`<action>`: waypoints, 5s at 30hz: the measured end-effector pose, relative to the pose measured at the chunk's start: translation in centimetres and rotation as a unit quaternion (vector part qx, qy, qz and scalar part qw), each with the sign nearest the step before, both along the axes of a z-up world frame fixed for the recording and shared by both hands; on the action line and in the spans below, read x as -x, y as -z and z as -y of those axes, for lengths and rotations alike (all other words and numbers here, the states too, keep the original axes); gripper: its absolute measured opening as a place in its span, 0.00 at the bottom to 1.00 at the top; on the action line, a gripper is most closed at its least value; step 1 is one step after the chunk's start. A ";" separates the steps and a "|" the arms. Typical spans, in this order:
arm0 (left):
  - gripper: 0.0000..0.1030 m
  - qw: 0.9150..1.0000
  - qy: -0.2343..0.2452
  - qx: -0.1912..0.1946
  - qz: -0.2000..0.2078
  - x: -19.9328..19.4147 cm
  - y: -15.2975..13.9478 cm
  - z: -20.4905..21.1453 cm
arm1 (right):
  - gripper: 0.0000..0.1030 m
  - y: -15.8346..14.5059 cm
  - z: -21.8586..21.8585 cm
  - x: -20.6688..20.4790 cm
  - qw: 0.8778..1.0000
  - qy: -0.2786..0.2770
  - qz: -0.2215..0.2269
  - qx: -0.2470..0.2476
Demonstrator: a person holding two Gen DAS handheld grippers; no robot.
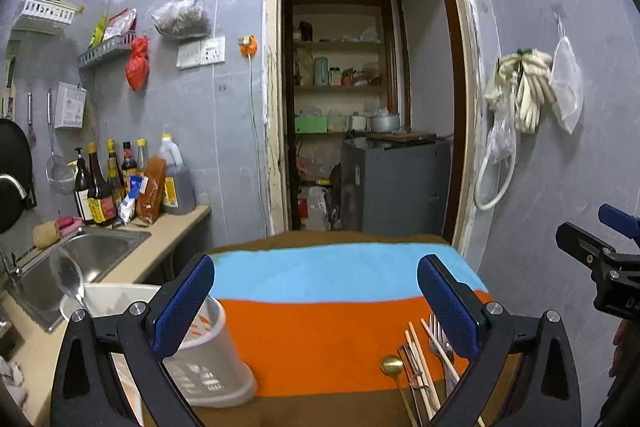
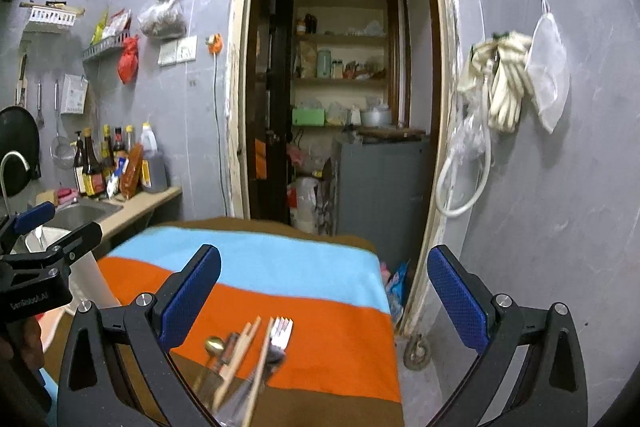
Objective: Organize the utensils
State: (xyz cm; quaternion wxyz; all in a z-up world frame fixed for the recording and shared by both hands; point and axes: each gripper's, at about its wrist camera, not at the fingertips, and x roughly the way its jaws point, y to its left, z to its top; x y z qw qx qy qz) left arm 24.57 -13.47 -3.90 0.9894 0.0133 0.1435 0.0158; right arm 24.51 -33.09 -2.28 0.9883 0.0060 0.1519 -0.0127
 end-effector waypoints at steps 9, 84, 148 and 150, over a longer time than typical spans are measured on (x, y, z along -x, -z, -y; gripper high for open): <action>0.99 0.994 0.018 0.007 -0.104 -3.5 5.3 2.7 | 0.98 6.4 3.6 -4.5 0.994 -0.050 -0.085 -0.048; 0.03 0.994 0.074 0.071 -0.049 -1.3 -1.0 -5.8 | 0.02 -2.3 -9.9 -1.0 0.992 -0.075 -0.021 0.097; 0.16 0.998 -0.044 0.037 0.006 -3.2 1.6 -23.3 | 0.03 0.2 -29.7 -7.1 0.975 -0.210 0.008 0.068; 0.30 0.998 -0.036 0.052 0.000 -3.2 1.6 -23.4 | 0.03 0.0 -29.6 -7.0 0.976 -0.210 0.007 0.065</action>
